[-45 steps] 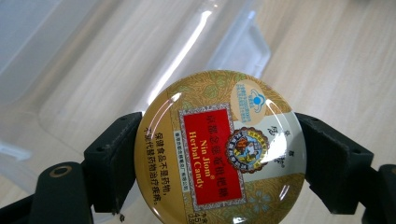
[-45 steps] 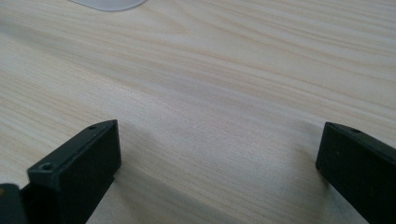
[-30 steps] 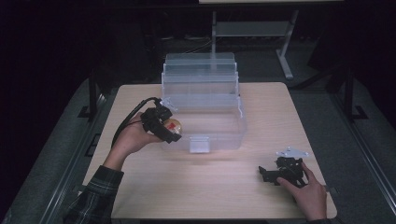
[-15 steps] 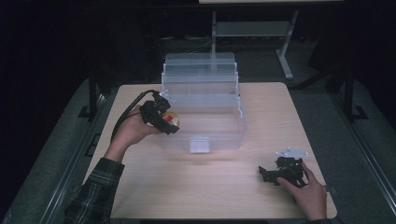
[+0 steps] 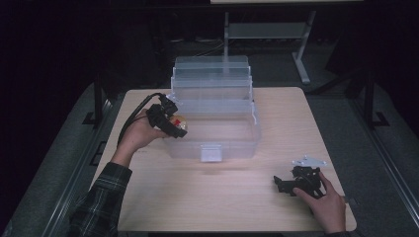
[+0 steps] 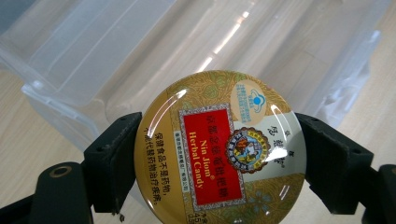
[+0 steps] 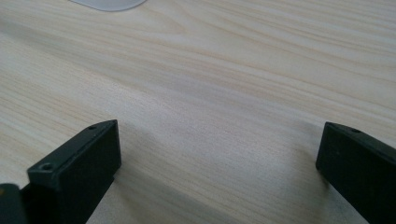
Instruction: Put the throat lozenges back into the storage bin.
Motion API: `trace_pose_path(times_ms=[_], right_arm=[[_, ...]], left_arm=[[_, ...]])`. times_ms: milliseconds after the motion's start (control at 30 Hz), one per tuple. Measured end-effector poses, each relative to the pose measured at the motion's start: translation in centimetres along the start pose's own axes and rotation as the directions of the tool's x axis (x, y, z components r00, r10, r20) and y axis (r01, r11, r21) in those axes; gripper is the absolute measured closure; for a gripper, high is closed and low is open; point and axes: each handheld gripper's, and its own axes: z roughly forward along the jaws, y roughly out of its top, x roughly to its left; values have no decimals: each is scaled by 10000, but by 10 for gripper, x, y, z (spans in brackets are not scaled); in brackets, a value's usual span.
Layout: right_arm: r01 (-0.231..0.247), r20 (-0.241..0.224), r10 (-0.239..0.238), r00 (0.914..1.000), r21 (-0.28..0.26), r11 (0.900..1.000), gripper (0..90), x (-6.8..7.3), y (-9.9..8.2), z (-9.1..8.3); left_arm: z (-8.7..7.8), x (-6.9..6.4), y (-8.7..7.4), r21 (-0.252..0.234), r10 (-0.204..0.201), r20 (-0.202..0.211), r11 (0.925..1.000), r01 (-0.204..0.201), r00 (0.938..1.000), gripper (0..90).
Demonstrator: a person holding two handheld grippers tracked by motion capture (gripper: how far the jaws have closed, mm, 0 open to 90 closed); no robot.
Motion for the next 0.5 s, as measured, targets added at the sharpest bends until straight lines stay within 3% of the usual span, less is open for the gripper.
trace_pose_path(times_ms=[500], right_arm=[[3, -2, -3, 10000, 0, 10000, 0, 0, 0, 0]], left_arm=[[10, 10, -2, 152, -89, -22, 9998, 89, 10000, 194]])
